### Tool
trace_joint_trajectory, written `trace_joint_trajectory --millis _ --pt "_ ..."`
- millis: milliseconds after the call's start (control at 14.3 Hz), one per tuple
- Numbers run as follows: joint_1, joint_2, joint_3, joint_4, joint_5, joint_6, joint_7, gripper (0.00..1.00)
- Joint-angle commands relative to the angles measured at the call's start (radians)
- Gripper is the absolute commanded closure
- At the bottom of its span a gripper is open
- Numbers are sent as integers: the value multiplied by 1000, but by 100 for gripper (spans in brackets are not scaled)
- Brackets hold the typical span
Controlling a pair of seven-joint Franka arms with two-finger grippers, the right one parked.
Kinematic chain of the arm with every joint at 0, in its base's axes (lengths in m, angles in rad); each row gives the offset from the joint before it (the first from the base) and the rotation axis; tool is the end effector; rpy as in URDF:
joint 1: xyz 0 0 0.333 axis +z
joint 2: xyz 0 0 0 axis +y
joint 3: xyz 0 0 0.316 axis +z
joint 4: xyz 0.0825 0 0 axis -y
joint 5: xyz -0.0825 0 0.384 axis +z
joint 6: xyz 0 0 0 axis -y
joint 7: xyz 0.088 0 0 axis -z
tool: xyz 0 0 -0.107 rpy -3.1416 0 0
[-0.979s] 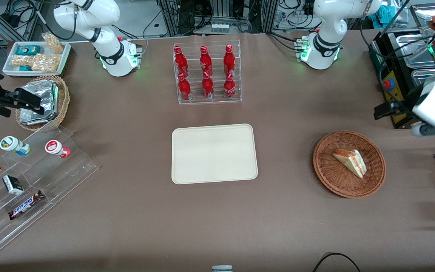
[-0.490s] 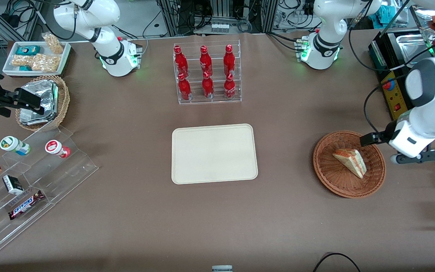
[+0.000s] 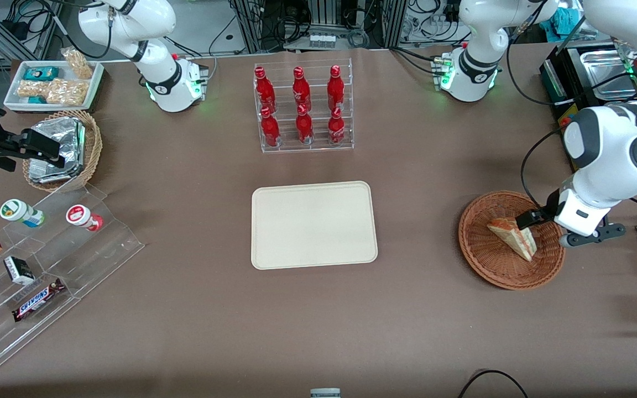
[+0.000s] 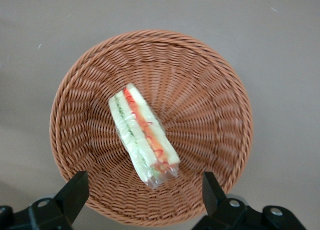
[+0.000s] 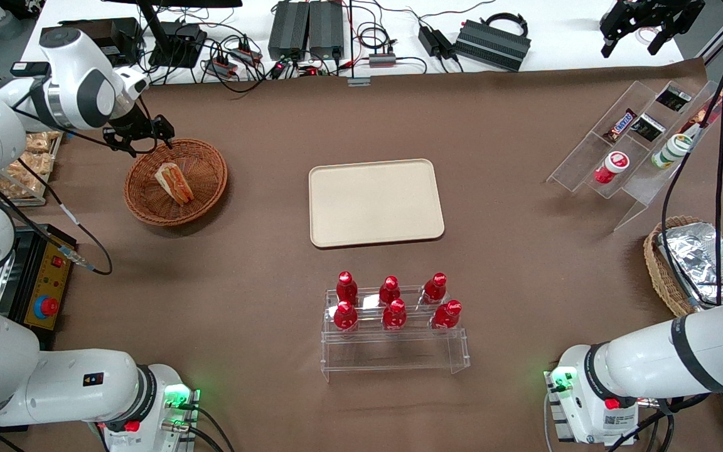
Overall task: Place sandwich from basket to tray
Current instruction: 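Lower the open left gripper over the sandwich in the basket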
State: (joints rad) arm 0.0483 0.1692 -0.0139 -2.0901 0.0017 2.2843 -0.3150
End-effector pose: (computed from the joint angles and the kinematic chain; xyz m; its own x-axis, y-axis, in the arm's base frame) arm 0.5738 0.0199 0.3456 0.9396 0.3415 0.0235 0.3414 -0.9399 0.0087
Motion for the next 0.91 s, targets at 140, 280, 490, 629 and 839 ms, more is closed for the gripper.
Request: trace_joint_trajectory --millis 140,280,490,629,839 --pt "8 41 -8 -44 -8 125 -425 0" --pt "5 62 -8 -44 -6 155 -560 0" --pt "5 95 -8 -42 -6 150 -642 0" --pt "4 118 -9 -45 -6 142 -654 0" --pt "-1 142 -9 -44 -6 138 -662 50"
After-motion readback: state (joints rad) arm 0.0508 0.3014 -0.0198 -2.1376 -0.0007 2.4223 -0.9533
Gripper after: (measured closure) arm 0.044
